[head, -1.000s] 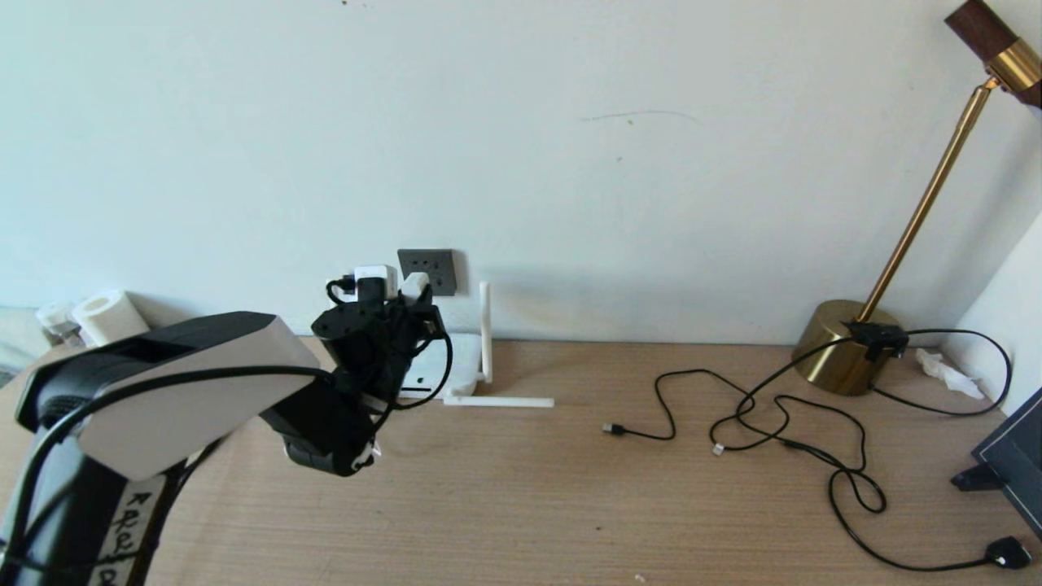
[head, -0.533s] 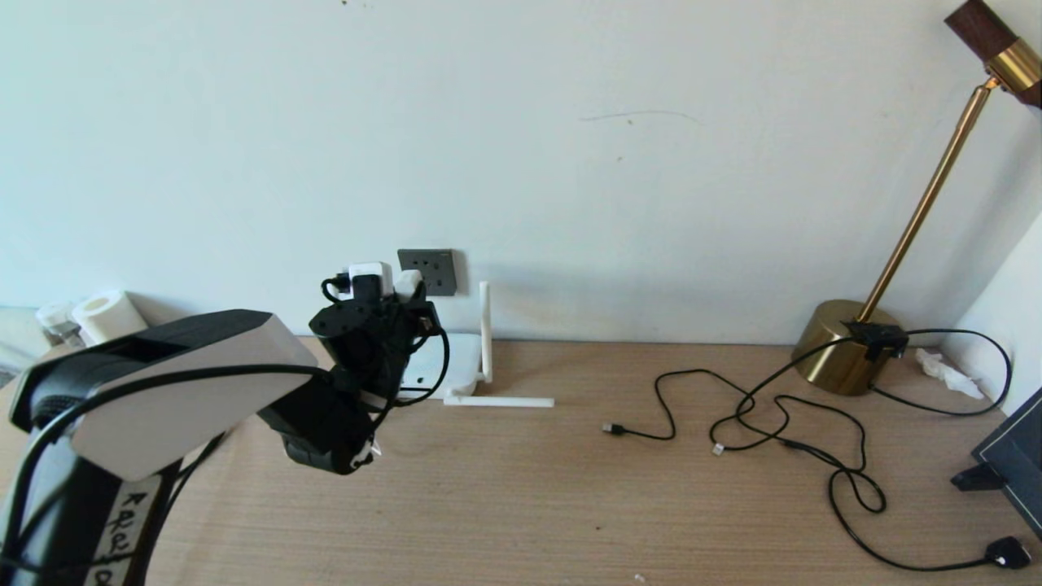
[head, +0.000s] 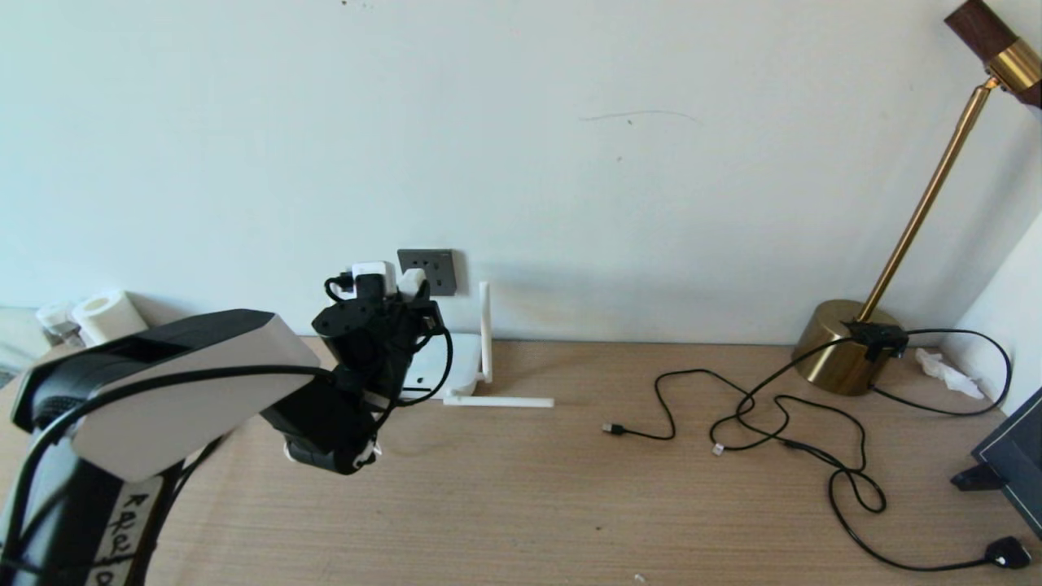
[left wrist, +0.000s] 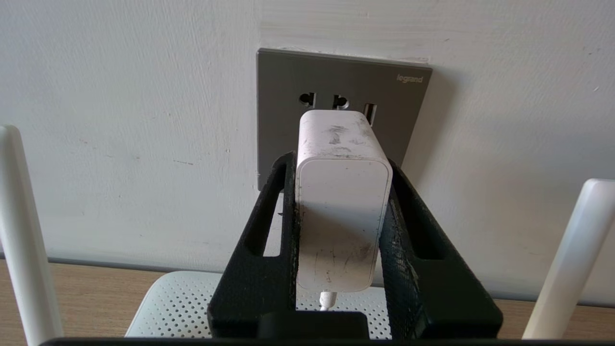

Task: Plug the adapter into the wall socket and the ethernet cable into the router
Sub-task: Align plug and socket

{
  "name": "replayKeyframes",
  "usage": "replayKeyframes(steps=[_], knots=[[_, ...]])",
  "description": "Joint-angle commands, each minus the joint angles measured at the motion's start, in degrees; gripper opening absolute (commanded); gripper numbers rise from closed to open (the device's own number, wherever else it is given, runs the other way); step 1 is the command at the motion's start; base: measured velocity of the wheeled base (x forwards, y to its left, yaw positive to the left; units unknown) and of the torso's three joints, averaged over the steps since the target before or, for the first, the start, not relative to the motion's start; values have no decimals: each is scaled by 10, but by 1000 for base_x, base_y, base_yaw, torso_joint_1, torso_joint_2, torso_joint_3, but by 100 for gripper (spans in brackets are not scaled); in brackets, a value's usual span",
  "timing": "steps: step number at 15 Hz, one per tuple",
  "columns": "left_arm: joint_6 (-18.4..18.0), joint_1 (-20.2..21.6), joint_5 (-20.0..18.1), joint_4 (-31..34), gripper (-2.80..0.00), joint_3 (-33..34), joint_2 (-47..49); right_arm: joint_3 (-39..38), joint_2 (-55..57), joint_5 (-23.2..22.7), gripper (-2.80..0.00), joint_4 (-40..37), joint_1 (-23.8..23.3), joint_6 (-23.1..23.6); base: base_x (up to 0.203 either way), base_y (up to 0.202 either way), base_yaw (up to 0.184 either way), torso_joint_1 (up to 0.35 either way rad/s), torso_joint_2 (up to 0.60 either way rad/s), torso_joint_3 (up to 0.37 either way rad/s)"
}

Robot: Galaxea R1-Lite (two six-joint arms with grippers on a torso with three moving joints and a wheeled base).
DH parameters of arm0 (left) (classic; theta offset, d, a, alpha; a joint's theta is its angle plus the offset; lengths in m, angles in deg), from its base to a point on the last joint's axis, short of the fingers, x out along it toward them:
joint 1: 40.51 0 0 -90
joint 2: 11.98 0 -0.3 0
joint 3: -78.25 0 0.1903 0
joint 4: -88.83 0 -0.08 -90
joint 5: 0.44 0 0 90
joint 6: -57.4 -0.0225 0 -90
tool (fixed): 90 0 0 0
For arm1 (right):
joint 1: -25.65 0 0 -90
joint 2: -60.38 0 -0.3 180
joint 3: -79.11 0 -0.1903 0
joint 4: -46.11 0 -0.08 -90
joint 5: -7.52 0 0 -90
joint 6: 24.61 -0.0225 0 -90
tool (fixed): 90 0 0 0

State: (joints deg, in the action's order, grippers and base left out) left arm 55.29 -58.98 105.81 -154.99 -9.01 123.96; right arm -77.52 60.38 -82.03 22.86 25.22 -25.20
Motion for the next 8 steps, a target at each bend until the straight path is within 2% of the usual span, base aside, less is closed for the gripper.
replayKeyframes(steps=[1,4,8], knots=[[0,0,1,-5,-280,0,-1,0,1,0,-280,1,0,0,0,0,0,0,0,0],[-1,6,1,-5,-280,-27,8,0,1,0,-280,0,0,0,0,0,0,0,0,0],[0,8,1,-5,-280,-28,19,0,1,0,-280,0,0,0,0,0,0,0,0,0]])
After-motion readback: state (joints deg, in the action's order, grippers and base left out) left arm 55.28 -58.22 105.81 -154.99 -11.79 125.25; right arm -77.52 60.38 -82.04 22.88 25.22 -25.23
